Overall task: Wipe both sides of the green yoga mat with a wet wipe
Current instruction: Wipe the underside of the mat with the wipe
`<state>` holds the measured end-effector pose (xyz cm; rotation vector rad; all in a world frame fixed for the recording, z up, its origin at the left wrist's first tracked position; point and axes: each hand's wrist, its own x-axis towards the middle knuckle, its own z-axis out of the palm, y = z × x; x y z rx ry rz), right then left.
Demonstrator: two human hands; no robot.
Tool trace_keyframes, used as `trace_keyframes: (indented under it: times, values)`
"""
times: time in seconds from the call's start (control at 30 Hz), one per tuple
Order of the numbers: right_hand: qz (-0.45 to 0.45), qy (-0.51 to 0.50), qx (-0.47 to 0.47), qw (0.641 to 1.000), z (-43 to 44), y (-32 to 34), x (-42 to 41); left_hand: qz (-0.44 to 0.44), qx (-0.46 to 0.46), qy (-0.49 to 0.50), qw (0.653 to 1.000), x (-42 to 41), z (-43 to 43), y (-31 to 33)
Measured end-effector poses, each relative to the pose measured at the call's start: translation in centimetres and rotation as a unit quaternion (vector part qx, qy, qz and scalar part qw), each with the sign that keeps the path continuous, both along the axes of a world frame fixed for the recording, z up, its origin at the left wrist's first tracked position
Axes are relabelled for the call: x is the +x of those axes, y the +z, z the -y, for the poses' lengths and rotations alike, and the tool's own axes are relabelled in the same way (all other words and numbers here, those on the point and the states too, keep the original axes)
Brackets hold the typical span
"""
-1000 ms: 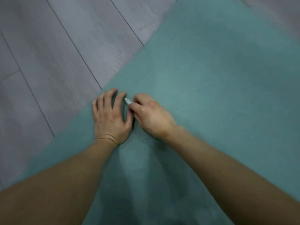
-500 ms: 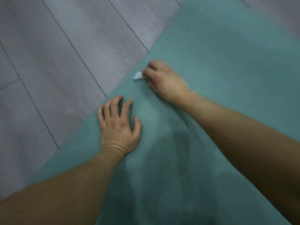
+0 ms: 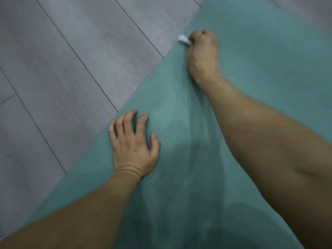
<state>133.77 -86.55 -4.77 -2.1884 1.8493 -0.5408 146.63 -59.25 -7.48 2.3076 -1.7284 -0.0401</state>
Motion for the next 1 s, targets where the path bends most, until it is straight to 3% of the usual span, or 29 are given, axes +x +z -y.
trace_keyframes:
  times: [0.03, 0.1, 0.17, 0.2, 0.23, 0.27, 0.33, 0.4, 0.43, 0.5, 0.57, 0.6, 0.63, 0.67, 0.77, 0.83, 0.9, 1.0]
  values:
    - [0.016, 0.023, 0.004, 1.000, -1.8, 0.0, 1.9, 0.001, 0.003, 0.003, 1.000, 0.0, 0.0, 0.0]
    - [0.064, 0.198, 0.029, 0.978, -6.8, -0.4, 5.5, 0.004, 0.004, 0.006, 1.000, -0.1, -0.1, 0.1]
    - [0.048, 0.408, 0.037, 0.911, -10.5, -0.7, 5.9, 0.004, 0.002, 0.003, 1.000, -0.1, -0.1, 0.1]
    - [0.036, 0.445, 0.024, 0.894, -9.7, -0.6, 5.1, 0.004, 0.001, 0.002, 1.000, -0.1, -0.1, 0.1]
    - [0.032, 0.432, 0.004, 0.901, -7.7, -0.2, 4.3, 0.004, -0.002, 0.001, 1.000, -0.1, -0.1, 0.1]
    - [0.030, 0.367, -0.008, 0.929, -4.9, -0.2, 3.4, 0.004, -0.003, 0.001, 1.000, -0.1, -0.1, 0.1]
    - [0.025, 0.158, -0.019, 0.987, 0.1, -0.3, 1.2, 0.003, 0.000, 0.002, 1.000, -0.1, -0.1, 0.1]
    - [0.057, 0.013, -0.010, 0.998, 0.9, -0.4, 0.7, 0.003, 0.001, 0.000, 1.000, 0.0, -0.1, 0.1]
    - [0.065, 0.021, -0.022, 0.997, -0.5, -0.5, 1.8, 0.004, 0.001, 0.000, 1.000, 0.0, -0.1, 0.1]
    - [0.096, 0.205, -0.015, 0.974, -5.6, -0.6, 4.2, 0.003, 0.002, -0.001, 1.000, 0.0, -0.2, 0.2]
    - [0.075, 0.439, 0.004, 0.895, -10.3, -0.5, 4.3, 0.006, 0.003, 0.002, 1.000, -0.1, -0.1, 0.2]
    - [0.047, 0.498, 0.000, 0.866, -10.5, -0.1, 3.5, 0.009, 0.005, 0.004, 1.000, 0.0, -0.1, 0.2]
    - [0.026, 0.505, -0.019, 0.863, -9.1, 0.2, 2.6, 0.011, 0.005, 0.002, 1.000, 0.0, -0.1, 0.1]
    - [0.009, 0.456, -0.038, 0.889, -6.9, 0.1, 1.3, 0.009, 0.004, 0.000, 1.000, 0.0, -0.2, 0.0]
    - [0.017, 0.137, -0.077, 0.987, 0.2, -0.3, -3.0, 0.005, 0.000, -0.004, 1.000, 0.0, -0.3, 0.1]
    - [0.062, 0.011, -0.062, 0.996, -0.1, -0.6, -2.6, 0.004, -0.004, -0.005, 1.000, 0.1, -0.2, 0.1]
    - [0.083, 0.064, -0.037, 0.994, -4.4, -0.6, 0.5, 0.008, 0.002, -0.002, 1.000, 0.1, -0.2, -0.1]
    - [0.065, 0.329, 0.000, 0.942, -11.7, -0.4, 1.6, 0.016, 0.007, -0.001, 1.000, 0.1, -0.3, -0.2]
